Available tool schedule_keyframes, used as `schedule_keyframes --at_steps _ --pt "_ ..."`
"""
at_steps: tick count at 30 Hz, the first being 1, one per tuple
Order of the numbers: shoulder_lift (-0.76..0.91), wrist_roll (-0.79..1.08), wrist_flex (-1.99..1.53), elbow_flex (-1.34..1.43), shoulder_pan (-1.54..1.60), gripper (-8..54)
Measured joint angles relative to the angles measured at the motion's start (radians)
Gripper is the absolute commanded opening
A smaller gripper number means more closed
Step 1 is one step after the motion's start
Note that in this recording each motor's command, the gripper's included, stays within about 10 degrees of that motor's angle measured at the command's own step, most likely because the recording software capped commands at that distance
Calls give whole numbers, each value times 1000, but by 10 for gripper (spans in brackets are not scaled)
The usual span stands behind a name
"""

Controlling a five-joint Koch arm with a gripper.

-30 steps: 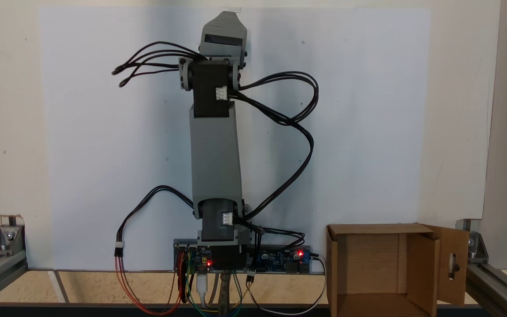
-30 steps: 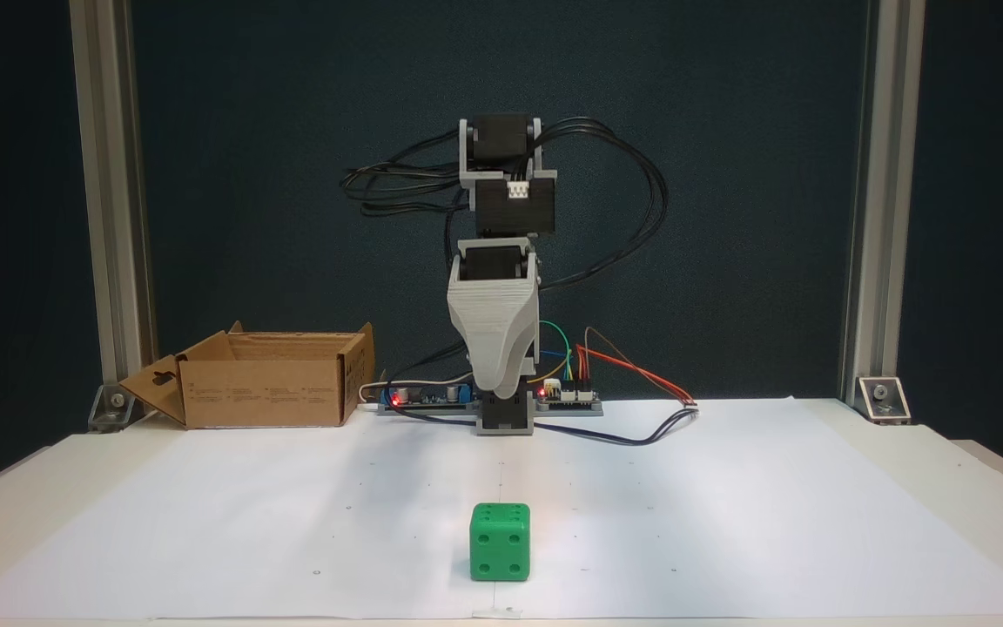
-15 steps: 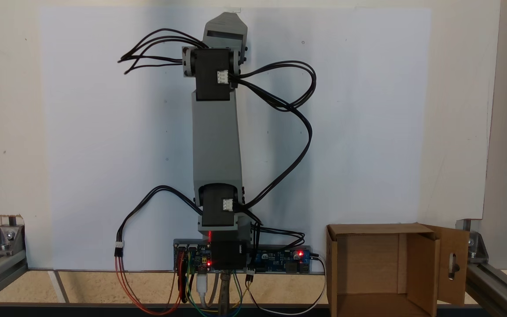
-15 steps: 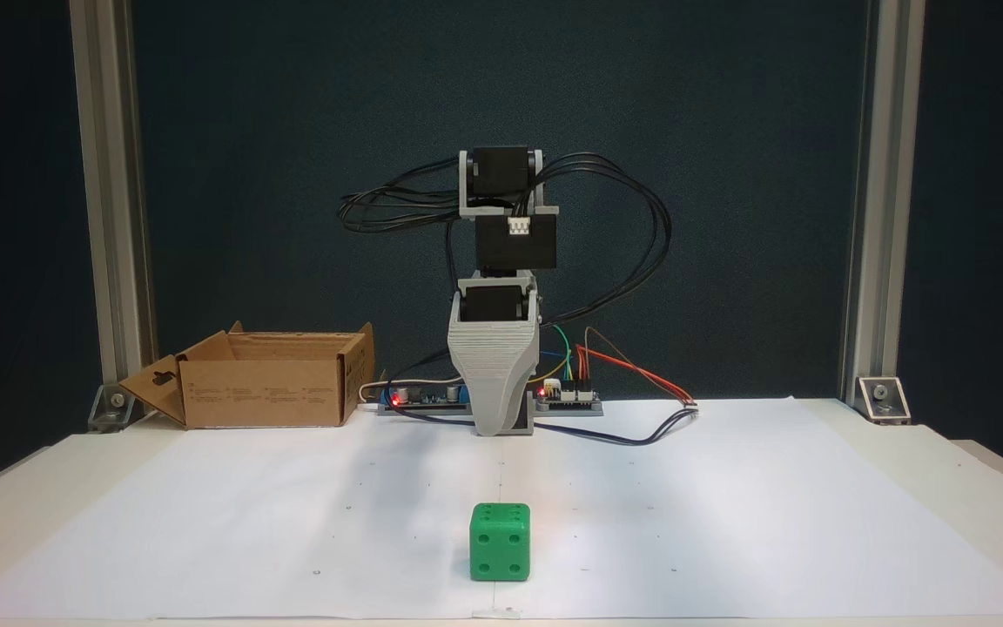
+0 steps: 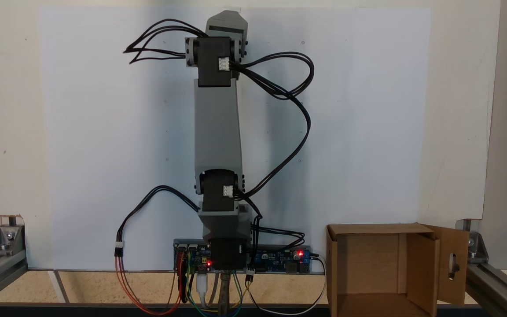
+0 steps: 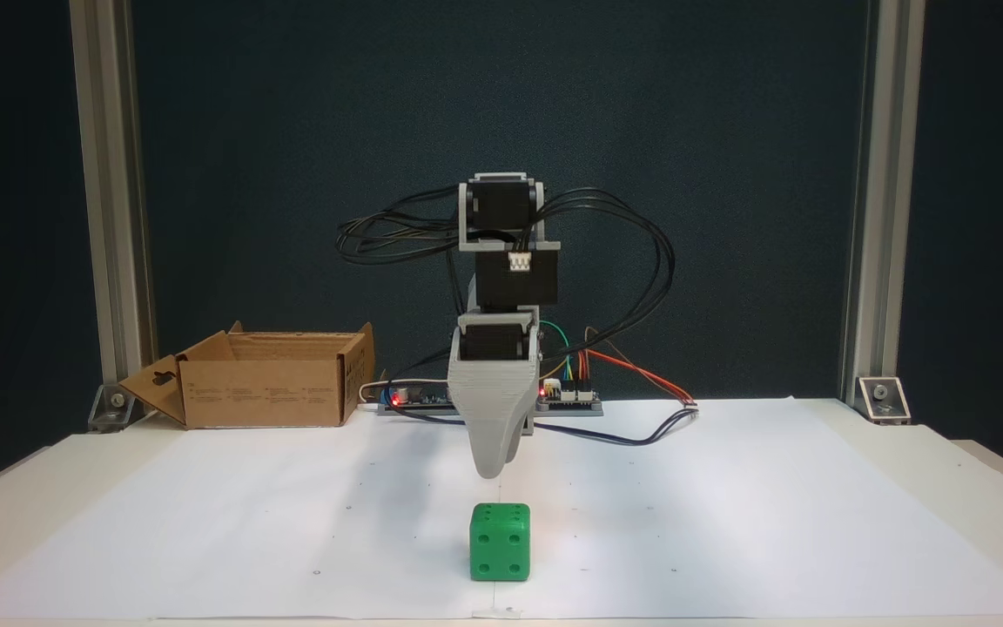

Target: Grasp a green dice and put it in the bin.

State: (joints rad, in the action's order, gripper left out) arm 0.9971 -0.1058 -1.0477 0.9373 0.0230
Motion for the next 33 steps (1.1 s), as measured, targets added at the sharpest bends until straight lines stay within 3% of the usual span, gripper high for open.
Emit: schedule_keyframes --at_steps 33 --pt "-170 -3 106 0 -3 405"
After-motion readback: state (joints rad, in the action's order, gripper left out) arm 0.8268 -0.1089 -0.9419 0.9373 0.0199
